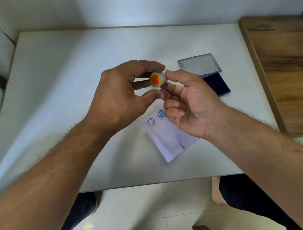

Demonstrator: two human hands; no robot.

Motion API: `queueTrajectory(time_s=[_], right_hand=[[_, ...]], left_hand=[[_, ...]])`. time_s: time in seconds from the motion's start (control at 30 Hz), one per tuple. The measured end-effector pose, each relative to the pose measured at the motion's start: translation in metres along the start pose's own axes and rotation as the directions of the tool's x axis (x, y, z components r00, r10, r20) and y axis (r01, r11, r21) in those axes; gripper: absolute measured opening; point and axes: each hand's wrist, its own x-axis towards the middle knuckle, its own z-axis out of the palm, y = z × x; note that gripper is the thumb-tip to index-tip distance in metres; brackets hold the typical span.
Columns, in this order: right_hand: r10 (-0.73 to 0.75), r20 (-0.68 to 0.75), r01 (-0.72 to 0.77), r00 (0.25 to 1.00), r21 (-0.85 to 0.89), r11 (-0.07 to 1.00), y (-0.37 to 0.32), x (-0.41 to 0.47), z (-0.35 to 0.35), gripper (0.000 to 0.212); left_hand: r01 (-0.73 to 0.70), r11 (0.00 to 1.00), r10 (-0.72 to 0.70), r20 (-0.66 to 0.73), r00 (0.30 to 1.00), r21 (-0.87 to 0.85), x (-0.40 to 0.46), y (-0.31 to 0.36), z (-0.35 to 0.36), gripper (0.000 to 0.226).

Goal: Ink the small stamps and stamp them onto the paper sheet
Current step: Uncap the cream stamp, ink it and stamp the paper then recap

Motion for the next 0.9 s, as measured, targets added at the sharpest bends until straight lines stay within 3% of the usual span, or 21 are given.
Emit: queueTrajectory(time_s=[0.17, 0.3, 0.43, 0.7, 0.9], right_hand=[[0.050, 0.067, -0.048, 0.997, -0.029, 0.998, -0.006, 0.001, -0.002, 0.018], [-0.041, 0.114, 0.050, 0.993, -0.070, 0.996, -0.014, 0.004, -0.003, 0.011], [-0.103, 0.156, 0.120, 0.982, -0.101, 0.988, -0.018, 0.008, -0.005, 0.017], [-0.120, 0.130, 0.133, 0.984, -0.095, 0.987, -0.014, 0.017, -0.002, 0.026], [-0.168, 0.121, 0.181, 0.978, -0.111, 0.977, -0.018, 0.018, -0.003, 0.021]], left_hand=[[0.052, 0.997, -0.054, -0.037, 0.998, -0.060, 0.001, -0.001, 0.002, 0.034], [0.074, 0.991, -0.083, -0.077, 0.994, -0.109, 0.001, 0.001, 0.002, 0.035], [0.070, 0.984, -0.088, -0.100, 0.991, -0.166, 0.003, 0.001, -0.001, 0.035], [0.073, 0.994, -0.085, -0.177, 0.981, -0.077, 0.006, -0.001, -0.006, 0.031], [0.127, 0.990, -0.137, -0.188, 0.973, -0.063, 0.007, -0.002, -0.007, 0.028]])
